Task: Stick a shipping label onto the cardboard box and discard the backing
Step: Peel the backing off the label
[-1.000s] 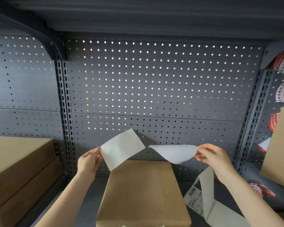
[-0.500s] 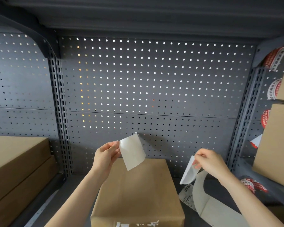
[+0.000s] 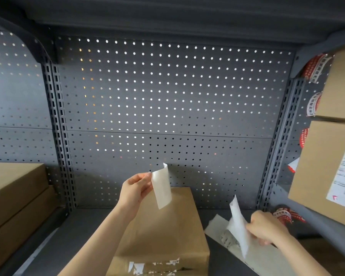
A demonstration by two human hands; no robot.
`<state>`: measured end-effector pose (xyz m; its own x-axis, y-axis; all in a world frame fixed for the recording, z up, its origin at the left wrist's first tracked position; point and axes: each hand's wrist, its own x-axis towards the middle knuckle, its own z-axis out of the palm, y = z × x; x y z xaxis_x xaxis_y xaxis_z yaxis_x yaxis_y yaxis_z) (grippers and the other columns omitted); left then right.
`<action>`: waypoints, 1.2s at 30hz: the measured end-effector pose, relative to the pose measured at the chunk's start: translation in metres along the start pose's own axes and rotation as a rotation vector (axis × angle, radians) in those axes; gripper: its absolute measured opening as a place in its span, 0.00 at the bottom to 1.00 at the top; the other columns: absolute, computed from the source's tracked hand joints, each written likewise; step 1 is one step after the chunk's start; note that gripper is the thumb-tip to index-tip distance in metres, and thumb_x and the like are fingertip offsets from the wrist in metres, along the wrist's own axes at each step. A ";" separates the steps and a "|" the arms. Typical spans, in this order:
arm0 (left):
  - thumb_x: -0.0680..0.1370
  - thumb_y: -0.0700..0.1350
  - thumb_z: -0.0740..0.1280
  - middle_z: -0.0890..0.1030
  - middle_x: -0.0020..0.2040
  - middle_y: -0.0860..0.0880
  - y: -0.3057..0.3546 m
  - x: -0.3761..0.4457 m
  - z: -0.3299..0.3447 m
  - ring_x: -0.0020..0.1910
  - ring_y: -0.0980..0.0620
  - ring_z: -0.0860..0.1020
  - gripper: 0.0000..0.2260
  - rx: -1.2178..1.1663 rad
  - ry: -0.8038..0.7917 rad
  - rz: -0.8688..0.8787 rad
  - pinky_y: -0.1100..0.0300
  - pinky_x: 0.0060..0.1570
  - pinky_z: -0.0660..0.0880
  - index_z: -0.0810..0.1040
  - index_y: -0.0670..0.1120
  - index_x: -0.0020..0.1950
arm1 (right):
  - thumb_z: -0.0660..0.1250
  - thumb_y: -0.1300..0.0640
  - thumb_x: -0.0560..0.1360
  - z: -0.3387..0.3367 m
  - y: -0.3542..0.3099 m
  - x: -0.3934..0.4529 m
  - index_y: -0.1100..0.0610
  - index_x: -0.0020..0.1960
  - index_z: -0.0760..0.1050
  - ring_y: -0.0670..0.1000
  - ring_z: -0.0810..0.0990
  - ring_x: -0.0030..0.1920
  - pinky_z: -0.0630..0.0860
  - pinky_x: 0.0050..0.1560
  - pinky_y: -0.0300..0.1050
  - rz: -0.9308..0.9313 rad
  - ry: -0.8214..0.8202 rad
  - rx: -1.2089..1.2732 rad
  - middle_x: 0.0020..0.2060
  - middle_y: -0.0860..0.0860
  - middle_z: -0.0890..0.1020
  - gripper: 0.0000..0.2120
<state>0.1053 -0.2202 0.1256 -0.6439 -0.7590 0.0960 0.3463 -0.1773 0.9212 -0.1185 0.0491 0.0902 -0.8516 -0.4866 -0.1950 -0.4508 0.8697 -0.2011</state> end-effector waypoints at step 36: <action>0.76 0.43 0.69 0.84 0.42 0.43 0.013 0.002 0.001 0.43 0.49 0.83 0.07 0.173 -0.006 0.095 0.57 0.51 0.79 0.81 0.39 0.45 | 0.65 0.50 0.77 -0.049 -0.146 -0.014 0.61 0.50 0.80 0.55 0.85 0.41 0.83 0.47 0.48 -0.316 0.043 0.976 0.40 0.56 0.86 0.15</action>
<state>0.1082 -0.2234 0.1382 -0.6181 -0.7634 0.1875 0.2838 0.0057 0.9589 -0.0542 -0.0669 0.1694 -0.7489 -0.6618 0.0330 -0.2586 0.2461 -0.9341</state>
